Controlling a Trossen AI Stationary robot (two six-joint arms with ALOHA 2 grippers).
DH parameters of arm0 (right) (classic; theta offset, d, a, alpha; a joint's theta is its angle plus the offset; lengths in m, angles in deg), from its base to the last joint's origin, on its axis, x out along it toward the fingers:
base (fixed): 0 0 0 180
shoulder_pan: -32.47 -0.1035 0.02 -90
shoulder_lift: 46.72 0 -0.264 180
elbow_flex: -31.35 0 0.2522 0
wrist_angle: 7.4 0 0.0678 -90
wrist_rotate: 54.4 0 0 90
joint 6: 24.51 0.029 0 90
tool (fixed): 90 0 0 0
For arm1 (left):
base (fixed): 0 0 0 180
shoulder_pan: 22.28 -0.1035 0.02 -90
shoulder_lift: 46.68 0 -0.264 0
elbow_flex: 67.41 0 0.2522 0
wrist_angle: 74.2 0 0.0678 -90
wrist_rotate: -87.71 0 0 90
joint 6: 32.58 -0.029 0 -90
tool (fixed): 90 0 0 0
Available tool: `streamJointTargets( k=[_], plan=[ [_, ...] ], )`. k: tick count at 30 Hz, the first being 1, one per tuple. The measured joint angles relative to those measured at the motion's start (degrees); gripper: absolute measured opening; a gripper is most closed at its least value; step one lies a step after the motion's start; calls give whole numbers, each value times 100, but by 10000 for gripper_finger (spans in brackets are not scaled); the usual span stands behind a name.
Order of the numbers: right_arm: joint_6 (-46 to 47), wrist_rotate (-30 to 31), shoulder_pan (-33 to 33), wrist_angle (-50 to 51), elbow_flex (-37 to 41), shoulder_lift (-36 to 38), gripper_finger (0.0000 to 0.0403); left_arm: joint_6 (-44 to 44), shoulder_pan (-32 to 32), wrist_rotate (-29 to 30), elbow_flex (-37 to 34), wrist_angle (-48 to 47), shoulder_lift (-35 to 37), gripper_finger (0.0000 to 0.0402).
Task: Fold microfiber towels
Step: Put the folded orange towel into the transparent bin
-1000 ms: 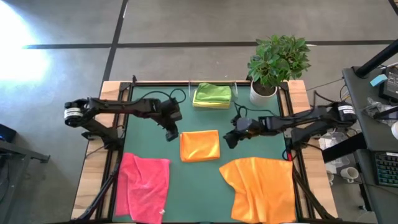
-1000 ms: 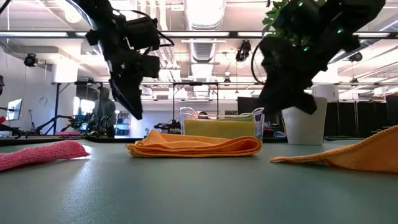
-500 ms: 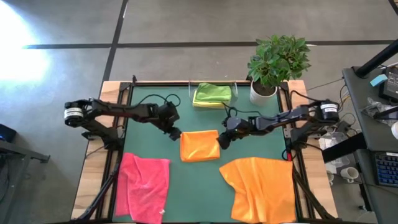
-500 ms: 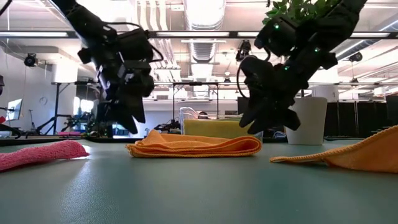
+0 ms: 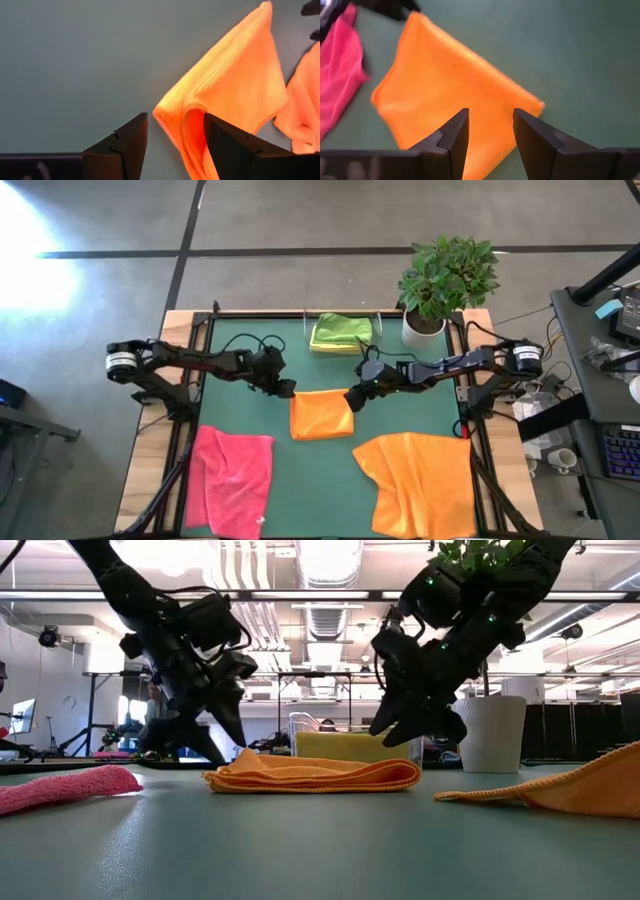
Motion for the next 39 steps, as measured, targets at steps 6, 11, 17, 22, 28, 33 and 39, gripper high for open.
streamJointTargets(
  k=[6, 11, 17, 22, 28, 33, 39],
  plan=[
    [457, 162, 217, 15, 13, -5, 144, 4, 6, -31, 1, 440, -337, 177],
    [510, 149, 226, 39, 25, -7, 144, 2, 21, -92, 10, 712, -645, 177],
    [554, 231, 240, 252, 77, -9, 144, -12, 21, -131, 10, 871, -706, 177],
    [672, 271, 253, 244, 125, -9, 144, -50, 26, -136, 10, 949, -717, 177],
    [702, 452, 253, 238, 126, -9, 144, -284, 25, -147, 10, 962, -753, 172],
    [755, 686, 253, 177, 129, -9, 144, -327, 23, -123, 10, 954, -762, 127],
    [966, 709, 250, -15, 133, -9, 144, -683, 27, -126, 6, 967, -768, 50]
  ],
)
